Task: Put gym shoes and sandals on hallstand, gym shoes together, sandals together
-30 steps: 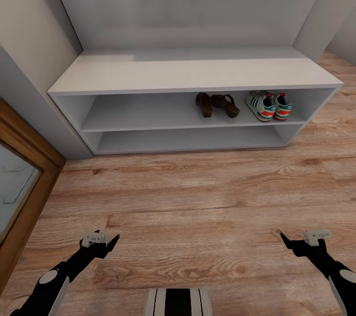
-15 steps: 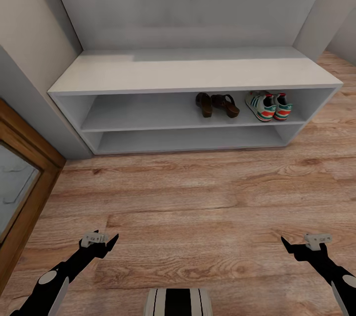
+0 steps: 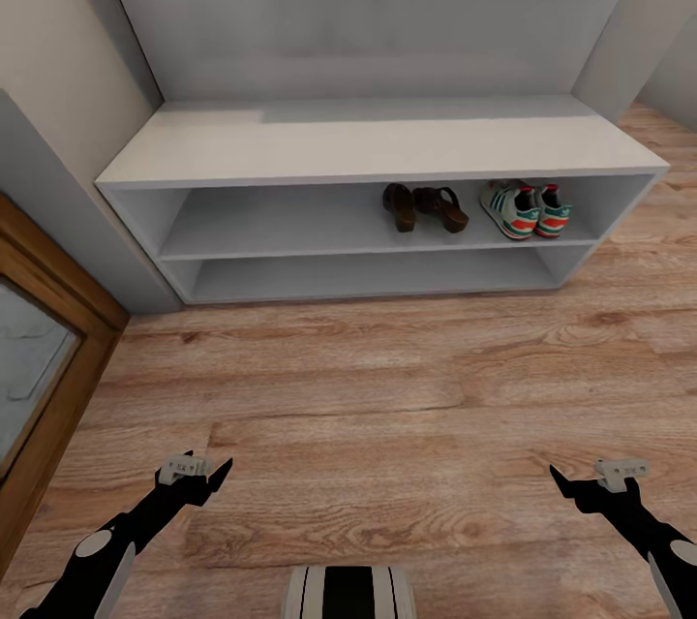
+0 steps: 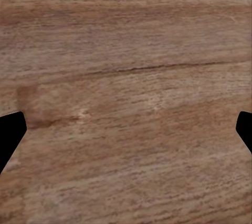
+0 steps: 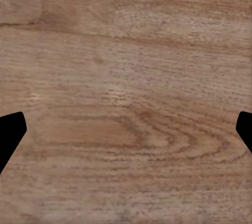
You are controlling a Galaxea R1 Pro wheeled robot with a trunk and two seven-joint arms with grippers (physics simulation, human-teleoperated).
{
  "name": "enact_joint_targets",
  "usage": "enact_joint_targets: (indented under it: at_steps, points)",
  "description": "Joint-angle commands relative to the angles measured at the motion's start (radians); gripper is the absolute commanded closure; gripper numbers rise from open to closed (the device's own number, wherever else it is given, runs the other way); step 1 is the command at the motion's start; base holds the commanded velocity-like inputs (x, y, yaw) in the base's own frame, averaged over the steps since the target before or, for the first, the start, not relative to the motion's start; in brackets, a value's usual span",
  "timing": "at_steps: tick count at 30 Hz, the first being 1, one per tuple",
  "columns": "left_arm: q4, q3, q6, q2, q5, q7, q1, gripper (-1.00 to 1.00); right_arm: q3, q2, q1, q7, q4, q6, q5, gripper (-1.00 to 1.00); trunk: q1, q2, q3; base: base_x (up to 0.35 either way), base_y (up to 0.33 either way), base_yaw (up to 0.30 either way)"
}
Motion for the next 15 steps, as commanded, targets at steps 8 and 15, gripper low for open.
enact_joint_targets:
  at_steps: [8,15]
  points:
    - [0.000,0.000,0.000,-0.001,-0.001,0.000,0.000,-1.00,0.000,0.000,0.000,0.000,0.000,0.000,0.000,-1.00,0.000,0.000,0.001,0.000,0.000,0.000]
    - [0.000,0.000,0.000,-0.001,-0.001,0.000,0.000,-1.00,0.000,0.000,0.000,0.000,0.001,-0.001,0.000,-1.00,0.000,0.000,0.007,0.000,0.000,0.000]
